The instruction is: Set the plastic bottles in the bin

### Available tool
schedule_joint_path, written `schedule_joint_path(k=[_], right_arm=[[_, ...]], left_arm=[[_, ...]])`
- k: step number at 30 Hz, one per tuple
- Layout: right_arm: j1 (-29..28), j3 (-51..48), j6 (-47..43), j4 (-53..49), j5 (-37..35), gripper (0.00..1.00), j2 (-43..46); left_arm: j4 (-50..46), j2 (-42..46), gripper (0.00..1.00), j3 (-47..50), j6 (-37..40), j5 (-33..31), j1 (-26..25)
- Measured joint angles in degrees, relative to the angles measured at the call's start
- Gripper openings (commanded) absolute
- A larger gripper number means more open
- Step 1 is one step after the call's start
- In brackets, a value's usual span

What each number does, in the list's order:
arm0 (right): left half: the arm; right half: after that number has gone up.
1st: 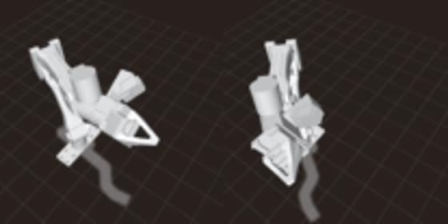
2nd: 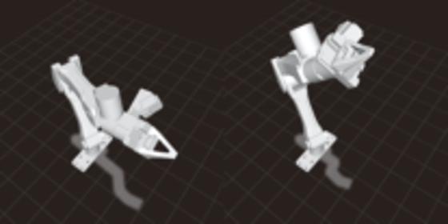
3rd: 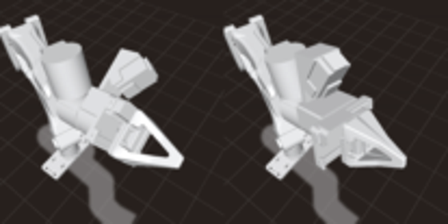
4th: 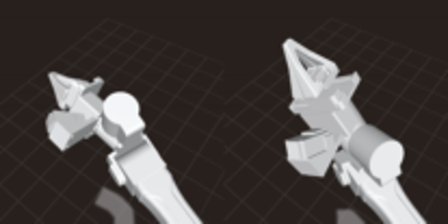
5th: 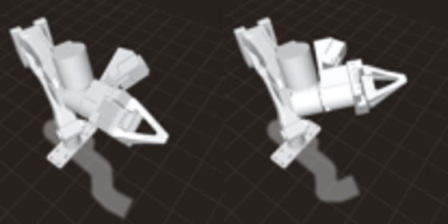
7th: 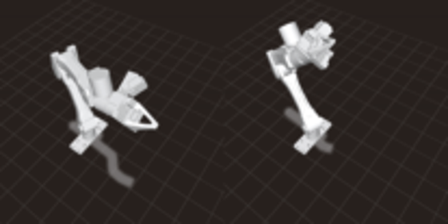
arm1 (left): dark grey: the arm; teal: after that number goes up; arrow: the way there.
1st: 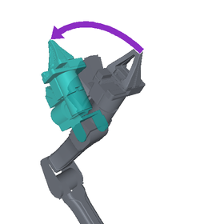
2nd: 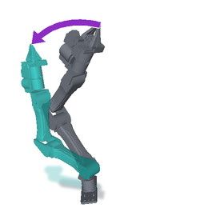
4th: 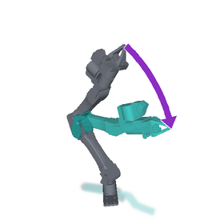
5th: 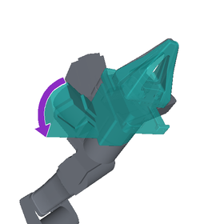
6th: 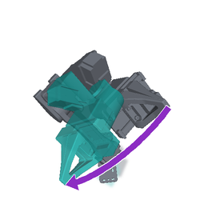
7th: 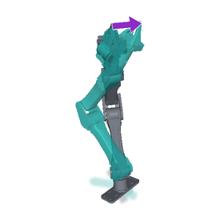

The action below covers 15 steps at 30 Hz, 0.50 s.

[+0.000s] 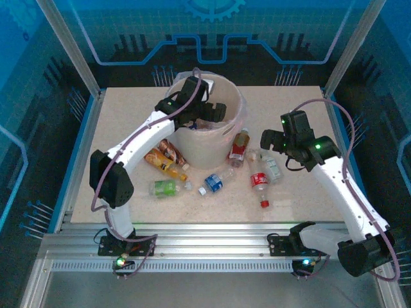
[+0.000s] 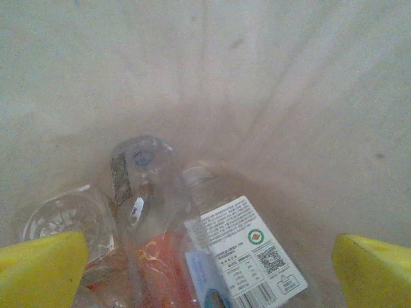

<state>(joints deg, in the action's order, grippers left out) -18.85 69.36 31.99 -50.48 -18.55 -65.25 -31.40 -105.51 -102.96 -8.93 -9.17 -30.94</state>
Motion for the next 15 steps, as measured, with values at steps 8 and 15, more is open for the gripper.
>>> schedule_joint_path(k=[8, 15], right_arm=[[3.3, -1.7, -0.2, 0.0, 4.6, 1.00, -1.4], [5.4, -4.8, -1.8, -1.6, 10.4, 1.00, -3.0]], left_arm=[[0.2, 6.0, 0.99, -3.5, -0.8, 0.0, -0.4], [4.4, 17.9, 0.99, 2.2, -4.3, -1.1, -0.6]])
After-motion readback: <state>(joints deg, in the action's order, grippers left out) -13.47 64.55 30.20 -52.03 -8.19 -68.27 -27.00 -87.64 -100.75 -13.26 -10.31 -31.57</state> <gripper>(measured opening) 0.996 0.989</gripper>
